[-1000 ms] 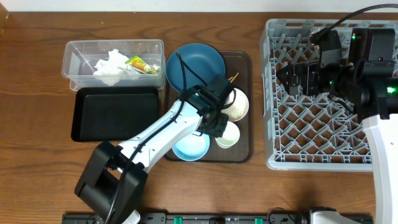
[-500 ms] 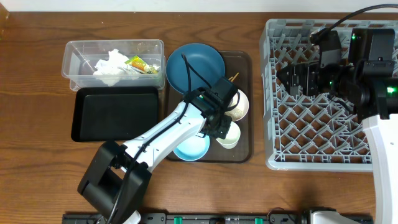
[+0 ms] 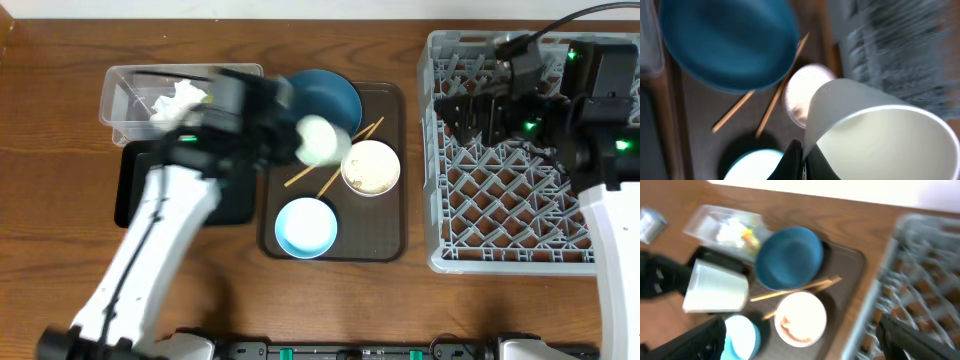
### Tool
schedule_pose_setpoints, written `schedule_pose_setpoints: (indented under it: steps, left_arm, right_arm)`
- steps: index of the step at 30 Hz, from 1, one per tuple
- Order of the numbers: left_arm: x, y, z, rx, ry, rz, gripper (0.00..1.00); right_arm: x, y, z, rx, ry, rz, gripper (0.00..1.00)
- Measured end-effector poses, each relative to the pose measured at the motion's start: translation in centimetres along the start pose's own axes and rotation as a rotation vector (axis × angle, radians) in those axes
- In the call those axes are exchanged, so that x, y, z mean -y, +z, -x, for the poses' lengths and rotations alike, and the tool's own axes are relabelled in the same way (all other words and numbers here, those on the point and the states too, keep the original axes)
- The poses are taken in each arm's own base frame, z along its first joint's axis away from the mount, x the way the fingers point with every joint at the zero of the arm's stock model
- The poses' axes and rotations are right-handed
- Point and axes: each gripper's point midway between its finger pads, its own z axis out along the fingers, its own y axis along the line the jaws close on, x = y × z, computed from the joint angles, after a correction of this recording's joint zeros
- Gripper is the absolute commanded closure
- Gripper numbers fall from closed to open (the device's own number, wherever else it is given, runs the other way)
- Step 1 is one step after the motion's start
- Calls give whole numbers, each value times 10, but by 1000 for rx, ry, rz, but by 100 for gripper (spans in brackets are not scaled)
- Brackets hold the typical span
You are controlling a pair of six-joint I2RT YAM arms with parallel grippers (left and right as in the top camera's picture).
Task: Sort waste into correct bins and load items into the dishwasher rack
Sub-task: 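Lift the white cup and hand it to the right gripper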
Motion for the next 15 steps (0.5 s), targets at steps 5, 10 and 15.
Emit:
schedule_pose_setpoints:
  steps: [5, 10, 15]
  left_arm:
    - [15, -25, 25, 39, -39, -273, 94]
    - [39, -38, 27, 8, -15, -493, 94]
    - [57, -45, 20, -49, -15, -632, 94]
  right_arm:
    - [-31, 19, 4, 124, -93, 303, 7]
    - [-62, 11, 5, 201, -166, 558, 7]
    - [-87, -6, 3, 213, -226, 726, 4]
